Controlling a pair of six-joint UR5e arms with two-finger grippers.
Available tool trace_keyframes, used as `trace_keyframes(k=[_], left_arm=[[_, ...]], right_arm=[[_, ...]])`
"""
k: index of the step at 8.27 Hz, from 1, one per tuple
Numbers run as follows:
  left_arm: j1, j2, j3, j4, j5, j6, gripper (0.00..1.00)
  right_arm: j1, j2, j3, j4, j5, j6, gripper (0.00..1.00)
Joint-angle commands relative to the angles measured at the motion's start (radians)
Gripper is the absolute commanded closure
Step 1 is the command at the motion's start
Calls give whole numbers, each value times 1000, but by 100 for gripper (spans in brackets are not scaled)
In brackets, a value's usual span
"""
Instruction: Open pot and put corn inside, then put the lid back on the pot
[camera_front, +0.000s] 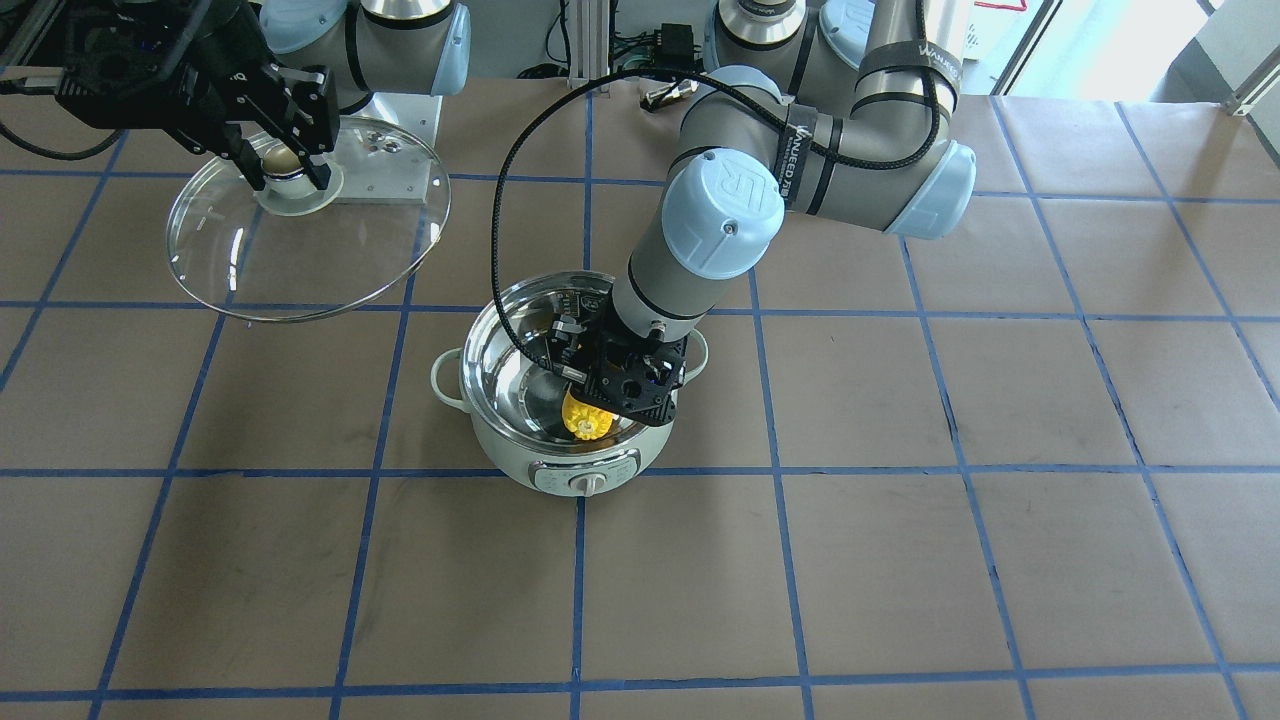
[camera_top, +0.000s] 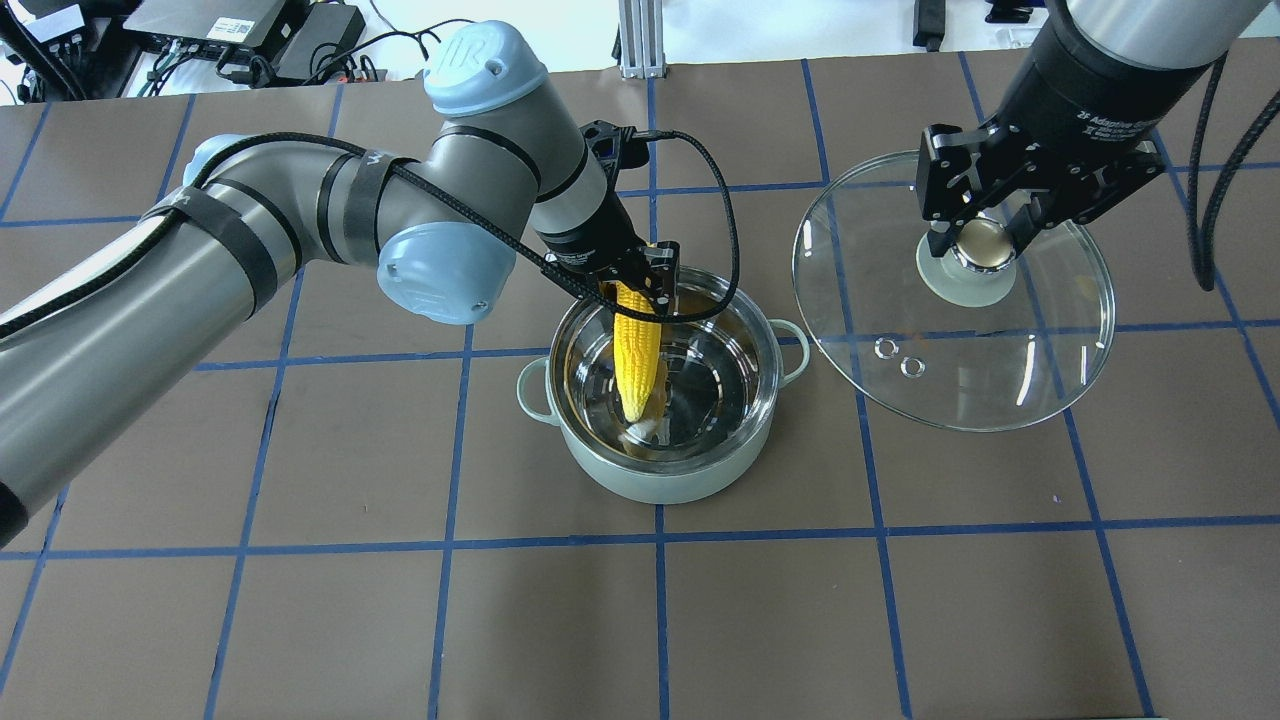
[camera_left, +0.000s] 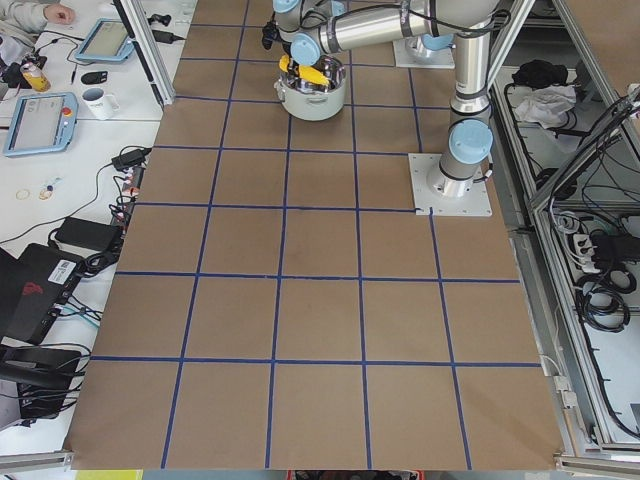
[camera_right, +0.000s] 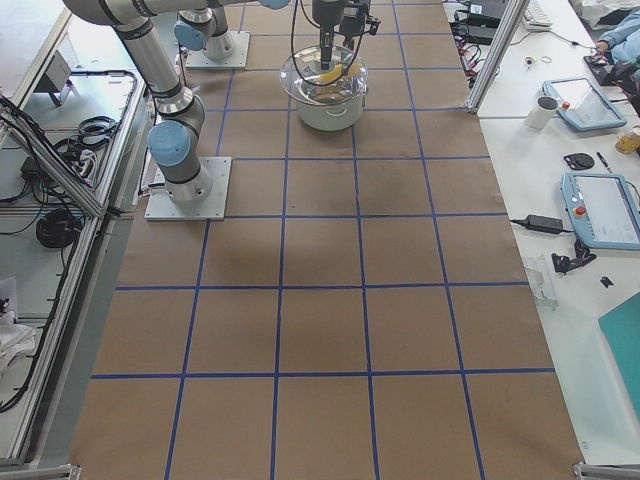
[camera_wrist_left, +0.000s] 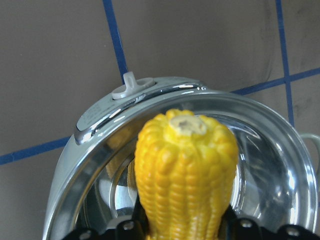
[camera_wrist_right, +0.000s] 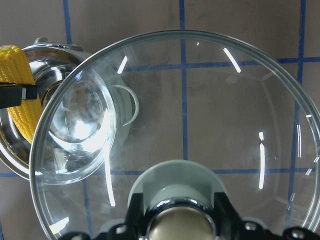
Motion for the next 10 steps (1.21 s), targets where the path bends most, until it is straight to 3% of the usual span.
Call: trace_keyframes(k=[1,3,4,6,8,10], left_arm=[[-2,-6,-2,-7,10,-1,0],[-2,-1,3,-27,72,1,0],[0,26,12,-122,165,2,0],[18,54,137,-289,319,11,0],[38,57,288,-382,338,72,0],[99,73,337,-404,343,76,0]], right_arm=[[0,0,1,1,2,0,68],[2,0,2,1,7,0,67],[3,-2,2,1,9,0,68],[3,-2,2,1,6,0,68],[6,1,2,16,1,0,68],[12,14,5,24,-1,0,68]])
